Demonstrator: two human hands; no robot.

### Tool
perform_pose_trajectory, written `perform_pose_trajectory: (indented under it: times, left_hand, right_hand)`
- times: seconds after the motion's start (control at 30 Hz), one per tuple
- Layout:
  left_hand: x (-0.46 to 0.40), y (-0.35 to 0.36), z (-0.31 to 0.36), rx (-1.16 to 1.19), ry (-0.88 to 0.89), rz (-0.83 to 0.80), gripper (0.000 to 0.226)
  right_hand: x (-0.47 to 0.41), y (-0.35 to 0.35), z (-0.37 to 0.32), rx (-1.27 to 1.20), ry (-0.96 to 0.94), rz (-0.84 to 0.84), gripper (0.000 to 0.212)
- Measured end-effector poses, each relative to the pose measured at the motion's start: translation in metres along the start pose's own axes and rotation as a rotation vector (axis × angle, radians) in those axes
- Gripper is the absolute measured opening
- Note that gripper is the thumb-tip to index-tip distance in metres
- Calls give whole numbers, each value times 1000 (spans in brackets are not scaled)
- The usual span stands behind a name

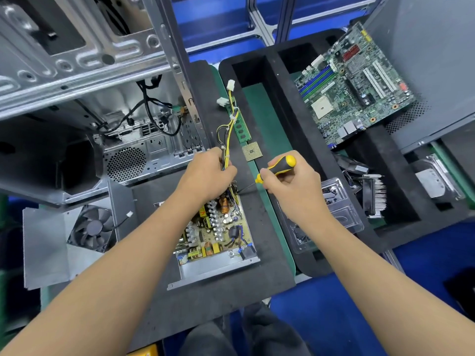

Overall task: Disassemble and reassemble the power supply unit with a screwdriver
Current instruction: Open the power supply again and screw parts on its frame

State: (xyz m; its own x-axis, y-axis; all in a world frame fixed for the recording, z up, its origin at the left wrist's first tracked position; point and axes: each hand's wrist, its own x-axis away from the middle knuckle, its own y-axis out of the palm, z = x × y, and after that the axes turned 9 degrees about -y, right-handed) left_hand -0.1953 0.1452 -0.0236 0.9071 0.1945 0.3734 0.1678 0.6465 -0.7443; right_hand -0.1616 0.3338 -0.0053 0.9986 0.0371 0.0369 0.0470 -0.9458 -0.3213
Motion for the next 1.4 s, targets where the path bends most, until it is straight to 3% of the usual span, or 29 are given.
perform_pose_trajectory:
  times: [0.33,0.43,0.5,0.6,0.73,0.93,1.07,1.13,1.23,1.4]
  left_hand:
    - [1,0,1,-8,-1,3,9]
    - [2,0,2,-9,3,6,9]
    - [2,-1,2,-6,-4,2,12]
    - [3,-2,4,-5,-25,-6,20]
    - [7,-6,10,-19,-17,-12,24]
    - [0,-12,7,-99,-21,-90,12]
    - [2,-21,4,-167,21,-148,17]
    - [8,-27,-1,-48,-11,-142,25]
    - [31,-36,-17,167,1,-2,18]
    - [104,-26,-64,326,220,527,16]
  right_hand:
    - [1,4,-1,76,-108,-85,17]
    - [1,3,-11,148,-199,-161,29]
    - [0,3,-23,279,-303,-262,38]
    - [2,7,-41,591,-506,-372,24]
    - [-5,11,-62,835,-632,-533,9]
    - [-21,24,-84,1266,-650,-591,8]
    - [-23,29,-94,1089,-599,-804,20]
    - [-24,28,-93,1138,-615,-869,23]
    - [-26,24,-90,1374,-705,-788,17]
    - [-25,18,-90,1289,-594,-876,25]
